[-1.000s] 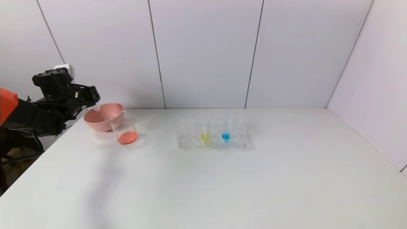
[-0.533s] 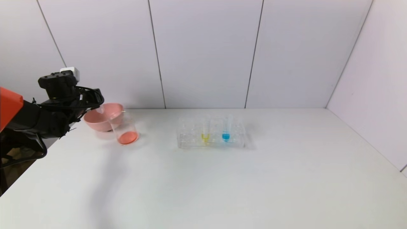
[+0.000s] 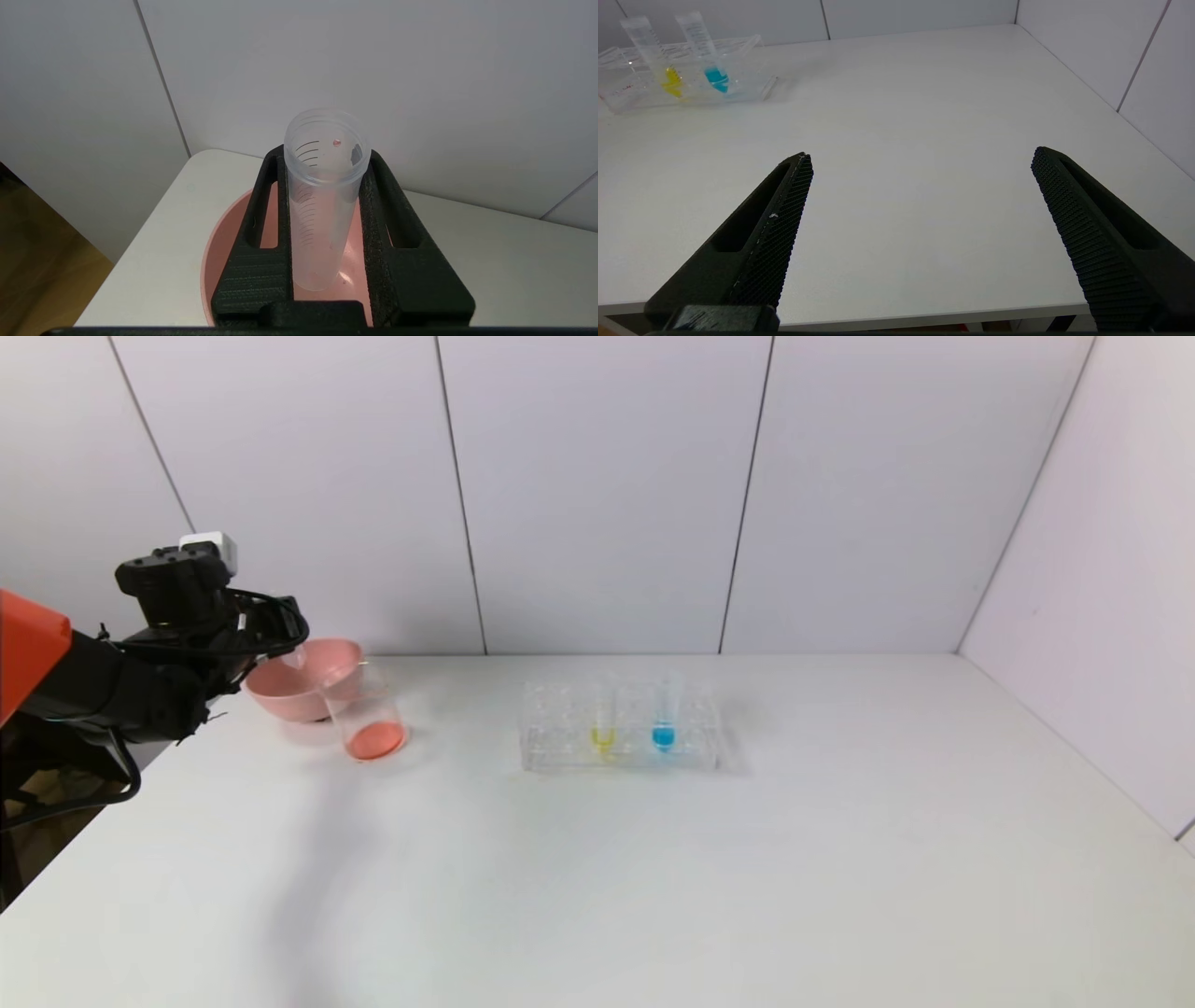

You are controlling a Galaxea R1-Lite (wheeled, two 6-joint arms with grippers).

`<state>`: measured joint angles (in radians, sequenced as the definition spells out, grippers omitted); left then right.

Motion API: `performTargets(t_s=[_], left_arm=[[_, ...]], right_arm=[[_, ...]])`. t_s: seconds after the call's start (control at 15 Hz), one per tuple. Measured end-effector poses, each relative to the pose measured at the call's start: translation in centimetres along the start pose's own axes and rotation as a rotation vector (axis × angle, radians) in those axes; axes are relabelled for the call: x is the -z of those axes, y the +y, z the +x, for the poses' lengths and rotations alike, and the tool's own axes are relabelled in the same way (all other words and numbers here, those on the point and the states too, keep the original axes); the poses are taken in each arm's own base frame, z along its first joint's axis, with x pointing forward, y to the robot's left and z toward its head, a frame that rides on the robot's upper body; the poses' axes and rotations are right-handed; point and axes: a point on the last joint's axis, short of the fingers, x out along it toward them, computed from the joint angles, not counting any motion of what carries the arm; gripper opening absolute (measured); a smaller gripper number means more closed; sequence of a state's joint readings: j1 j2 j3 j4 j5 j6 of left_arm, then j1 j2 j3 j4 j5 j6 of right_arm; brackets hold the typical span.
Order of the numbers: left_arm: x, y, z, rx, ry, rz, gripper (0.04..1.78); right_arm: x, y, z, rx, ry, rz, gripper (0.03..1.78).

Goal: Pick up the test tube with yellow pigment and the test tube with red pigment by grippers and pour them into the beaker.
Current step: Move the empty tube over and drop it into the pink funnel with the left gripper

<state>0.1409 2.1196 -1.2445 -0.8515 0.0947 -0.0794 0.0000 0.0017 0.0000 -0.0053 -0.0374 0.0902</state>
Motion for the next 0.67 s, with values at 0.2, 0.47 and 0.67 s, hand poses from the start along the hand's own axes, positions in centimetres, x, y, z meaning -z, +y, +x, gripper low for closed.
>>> performTargets(t_s=[0.2,0.47,0.67], left_arm=[[0.13,-0.15,-0.17,0.004,-0.005,0.0,0.69],[0.16,-0.16,-0.22,0.003,-0.004,0.0,1.3],[-0.34,-0.16,-0.7,0.004,-0.004,-0.001,1.65]], right_arm=[[0.0,0.0,0.0,0.0,0.0,0.0,1.71],[0.0,0.0,0.0,0.0,0.0,0.0,1.71],[0.0,0.0,0.0,0.0,0.0,0.0,1.71]])
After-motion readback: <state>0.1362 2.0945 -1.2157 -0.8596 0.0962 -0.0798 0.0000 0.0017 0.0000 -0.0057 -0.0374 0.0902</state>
